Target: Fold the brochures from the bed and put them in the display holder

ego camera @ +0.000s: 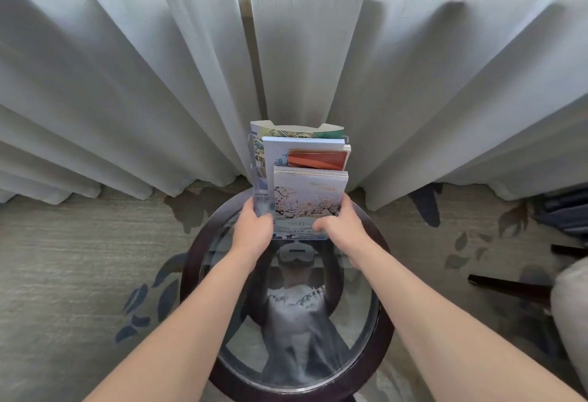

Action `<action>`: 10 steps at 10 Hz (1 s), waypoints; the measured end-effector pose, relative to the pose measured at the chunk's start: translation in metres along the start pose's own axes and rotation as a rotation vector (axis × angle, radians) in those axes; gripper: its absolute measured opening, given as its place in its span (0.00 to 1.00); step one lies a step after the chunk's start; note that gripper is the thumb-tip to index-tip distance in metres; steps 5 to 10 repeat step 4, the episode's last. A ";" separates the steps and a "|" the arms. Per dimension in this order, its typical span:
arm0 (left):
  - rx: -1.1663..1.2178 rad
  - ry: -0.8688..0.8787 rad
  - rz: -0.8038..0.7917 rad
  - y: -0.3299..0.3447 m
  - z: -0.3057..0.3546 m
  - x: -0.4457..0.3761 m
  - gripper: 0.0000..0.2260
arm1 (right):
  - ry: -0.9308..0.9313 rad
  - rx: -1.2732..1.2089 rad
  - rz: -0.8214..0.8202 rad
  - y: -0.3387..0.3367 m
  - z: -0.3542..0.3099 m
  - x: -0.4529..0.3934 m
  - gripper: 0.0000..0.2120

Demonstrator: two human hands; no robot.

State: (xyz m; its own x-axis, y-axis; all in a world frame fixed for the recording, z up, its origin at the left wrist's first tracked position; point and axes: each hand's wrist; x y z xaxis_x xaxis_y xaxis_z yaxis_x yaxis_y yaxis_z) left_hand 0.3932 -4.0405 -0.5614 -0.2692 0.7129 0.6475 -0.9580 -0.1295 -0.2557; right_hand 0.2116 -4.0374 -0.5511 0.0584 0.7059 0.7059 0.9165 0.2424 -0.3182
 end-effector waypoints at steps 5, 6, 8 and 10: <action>-0.099 0.180 0.080 -0.013 0.056 0.042 0.22 | -0.057 0.200 0.182 -0.034 -0.042 0.046 0.40; -0.099 0.180 0.080 -0.013 0.056 0.042 0.22 | -0.057 0.200 0.182 -0.034 -0.042 0.046 0.40; -0.099 0.180 0.080 -0.013 0.056 0.042 0.22 | -0.057 0.200 0.182 -0.034 -0.042 0.046 0.40; -0.099 0.180 0.080 -0.013 0.056 0.042 0.22 | -0.057 0.200 0.182 -0.034 -0.042 0.046 0.40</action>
Point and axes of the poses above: each hand's wrist, its own x-axis away from the middle knuckle, its own y-axis out of the palm, z = x × y, and after that the axes turned 13 degrees about x, right-handed
